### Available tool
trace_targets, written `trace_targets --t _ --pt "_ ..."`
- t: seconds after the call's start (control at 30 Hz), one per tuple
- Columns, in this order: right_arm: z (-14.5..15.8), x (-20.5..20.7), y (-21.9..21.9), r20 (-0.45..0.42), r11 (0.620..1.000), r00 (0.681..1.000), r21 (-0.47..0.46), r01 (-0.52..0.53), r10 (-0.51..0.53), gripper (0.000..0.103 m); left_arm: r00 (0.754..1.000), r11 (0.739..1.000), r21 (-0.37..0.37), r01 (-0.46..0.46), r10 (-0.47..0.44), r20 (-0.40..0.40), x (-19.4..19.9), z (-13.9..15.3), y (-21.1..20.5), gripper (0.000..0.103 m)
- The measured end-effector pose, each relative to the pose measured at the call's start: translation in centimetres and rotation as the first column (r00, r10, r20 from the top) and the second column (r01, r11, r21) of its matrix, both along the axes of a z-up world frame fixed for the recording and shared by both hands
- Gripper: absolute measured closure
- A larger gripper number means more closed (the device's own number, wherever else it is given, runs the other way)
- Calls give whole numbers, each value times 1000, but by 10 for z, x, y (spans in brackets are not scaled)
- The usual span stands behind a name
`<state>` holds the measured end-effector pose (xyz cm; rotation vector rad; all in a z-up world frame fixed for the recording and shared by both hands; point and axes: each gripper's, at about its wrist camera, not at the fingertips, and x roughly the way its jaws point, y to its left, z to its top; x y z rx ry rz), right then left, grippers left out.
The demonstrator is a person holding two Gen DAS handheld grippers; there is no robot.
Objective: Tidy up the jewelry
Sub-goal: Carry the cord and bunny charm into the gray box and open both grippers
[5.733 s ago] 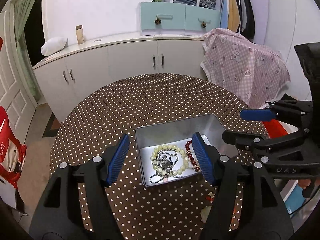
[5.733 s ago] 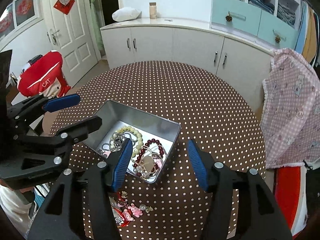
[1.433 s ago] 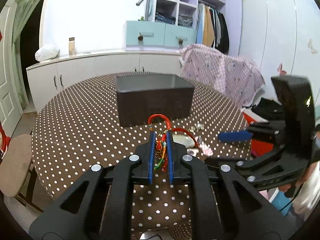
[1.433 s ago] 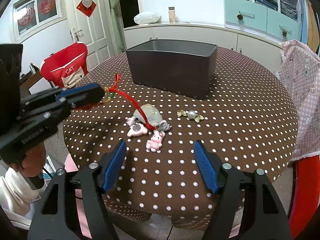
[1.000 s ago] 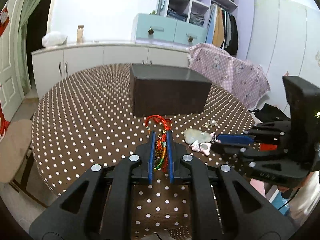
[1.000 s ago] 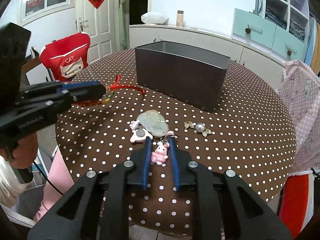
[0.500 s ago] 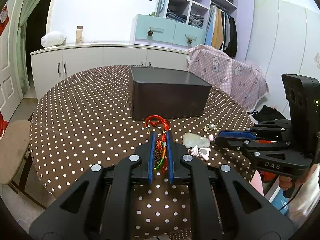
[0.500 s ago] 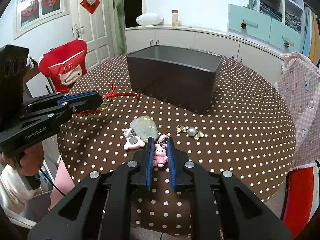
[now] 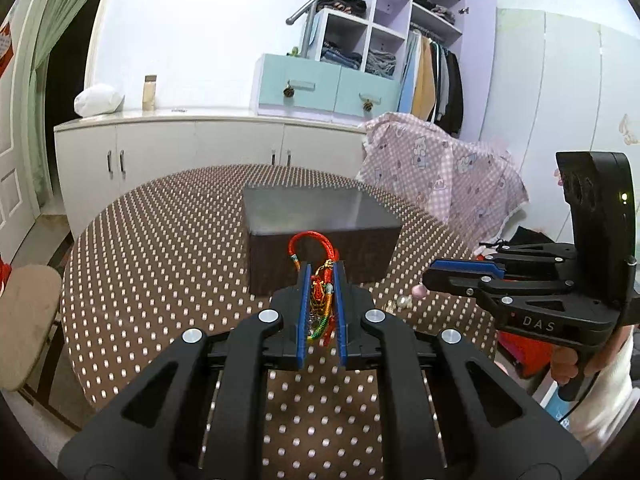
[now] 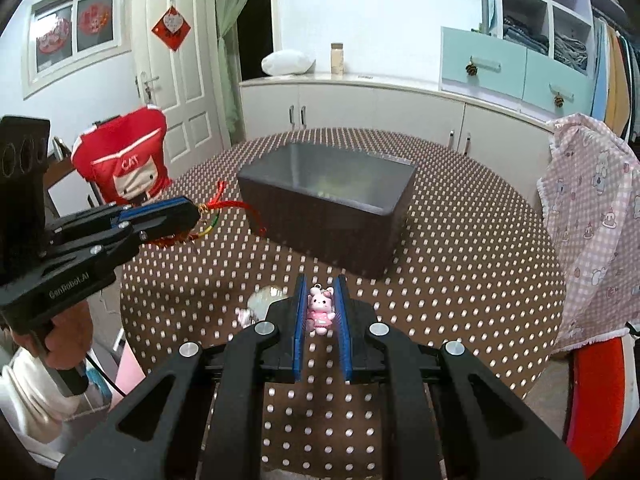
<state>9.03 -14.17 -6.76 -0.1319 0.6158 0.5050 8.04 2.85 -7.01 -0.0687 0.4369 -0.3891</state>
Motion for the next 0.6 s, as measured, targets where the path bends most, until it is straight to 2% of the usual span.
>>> trace_targets --t 0.3,0.6 --pt "25 24 0 25 999 1000 42 13 -15 91 999 1000 -18 16 -15 48 20 25 -8 92" --pt "31 62 5 13 998 1000 67 10 -11 91 999 998 -58 35 -32 40 57 25 -13 92"
